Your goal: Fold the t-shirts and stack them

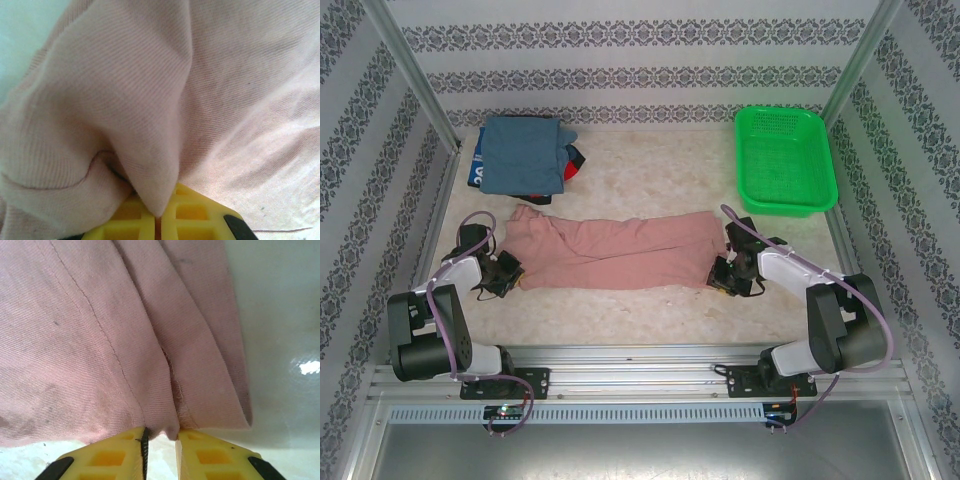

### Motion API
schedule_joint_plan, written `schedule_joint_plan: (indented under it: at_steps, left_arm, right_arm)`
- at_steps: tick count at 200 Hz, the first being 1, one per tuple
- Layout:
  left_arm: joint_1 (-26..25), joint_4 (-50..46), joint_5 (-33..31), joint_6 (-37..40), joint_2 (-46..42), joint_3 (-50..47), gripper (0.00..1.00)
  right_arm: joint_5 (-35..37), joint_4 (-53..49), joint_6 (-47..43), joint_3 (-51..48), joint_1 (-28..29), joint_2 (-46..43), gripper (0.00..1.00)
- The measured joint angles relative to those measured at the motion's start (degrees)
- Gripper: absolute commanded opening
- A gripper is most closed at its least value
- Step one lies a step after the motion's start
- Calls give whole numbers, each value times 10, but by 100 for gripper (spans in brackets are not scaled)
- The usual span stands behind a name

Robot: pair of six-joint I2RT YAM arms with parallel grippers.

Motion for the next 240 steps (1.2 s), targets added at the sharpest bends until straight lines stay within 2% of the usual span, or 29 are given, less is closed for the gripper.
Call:
schedule_joint_plan:
  at_steps: [15,63,240]
  left_arm:
    - [0,0,0,0,0,0,6]
    - [0,0,0,0,0,0,6]
    - [0,-23,6,0,-29,40,2]
  right_arm:
    - [0,0,0,0,0,0,19]
    - [0,-1,-2,0,0,-1,0]
    - [15,-65,-41,19,-49,-36,0]
